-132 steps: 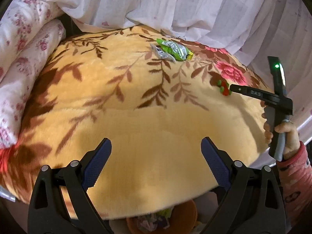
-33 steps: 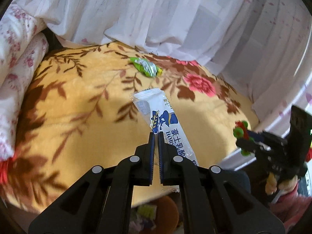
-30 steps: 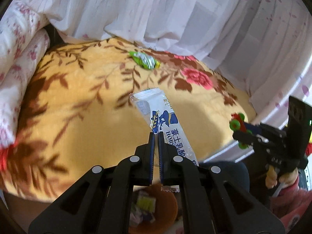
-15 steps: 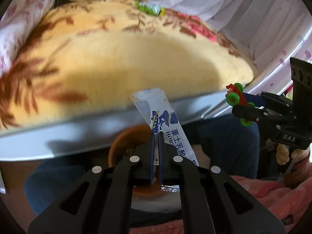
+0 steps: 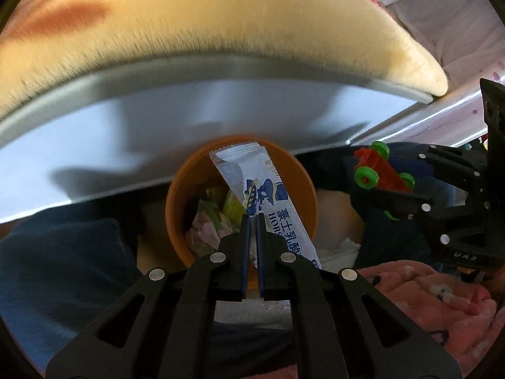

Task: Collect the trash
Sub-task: 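Drop the toy car and candy wrapper into the orange bin, opening both tools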

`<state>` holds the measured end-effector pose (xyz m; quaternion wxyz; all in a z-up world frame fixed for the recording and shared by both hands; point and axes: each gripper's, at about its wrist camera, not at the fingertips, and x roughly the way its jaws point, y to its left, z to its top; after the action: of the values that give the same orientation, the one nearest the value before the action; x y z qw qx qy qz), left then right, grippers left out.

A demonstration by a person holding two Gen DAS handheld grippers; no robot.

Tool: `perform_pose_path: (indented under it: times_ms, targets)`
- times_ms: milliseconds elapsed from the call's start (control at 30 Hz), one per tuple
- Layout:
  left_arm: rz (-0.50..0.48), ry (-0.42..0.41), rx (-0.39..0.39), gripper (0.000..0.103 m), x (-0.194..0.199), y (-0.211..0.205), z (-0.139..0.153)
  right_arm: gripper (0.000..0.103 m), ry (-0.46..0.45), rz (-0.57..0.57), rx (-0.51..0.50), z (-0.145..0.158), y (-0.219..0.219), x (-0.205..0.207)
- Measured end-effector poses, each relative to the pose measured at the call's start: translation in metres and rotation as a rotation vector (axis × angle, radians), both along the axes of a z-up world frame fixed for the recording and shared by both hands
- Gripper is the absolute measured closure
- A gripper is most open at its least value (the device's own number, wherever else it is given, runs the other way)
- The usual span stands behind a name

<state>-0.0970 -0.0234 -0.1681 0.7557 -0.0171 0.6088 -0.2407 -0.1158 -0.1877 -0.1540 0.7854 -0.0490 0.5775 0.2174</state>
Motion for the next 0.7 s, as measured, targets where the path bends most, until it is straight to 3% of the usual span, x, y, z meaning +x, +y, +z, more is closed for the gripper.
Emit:
perform_pose_path:
  times_ms: [100,200,267,300,333,433,700]
  targets:
    - [-0.004,0.025,0.014,0.099,0.000,-0.004,-0.009,0.063,0.029,0.000,0.004,-0.010,0.001,0.003]
    - [-0.001,0.035,0.063,0.096,-0.001,-0.005,-0.015,0.048,0.022,-0.011,-0.004,-0.011,-0.001,0.004]
    - [0.006,0.048,0.076,0.074,0.000,-0.003,-0.017,0.045,0.013,-0.016,-0.011,-0.010,-0.003,0.005]
    - [0.017,0.052,0.082,0.052,0.000,-0.002,-0.017,0.042,0.013,-0.019,-0.007,-0.010,-0.004,0.006]
    - [0.031,0.044,0.088,0.037,0.003,-0.002,-0.016,0.041,0.013,-0.026,-0.003,-0.009,-0.006,0.006]
    - [0.038,0.032,0.093,0.036,0.006,-0.002,-0.013,0.036,0.009,-0.037,0.000,-0.008,-0.010,0.006]
    - [0.043,0.027,0.106,0.036,0.007,-0.002,-0.012,0.035,0.005,-0.048,0.008,-0.005,-0.017,0.006]
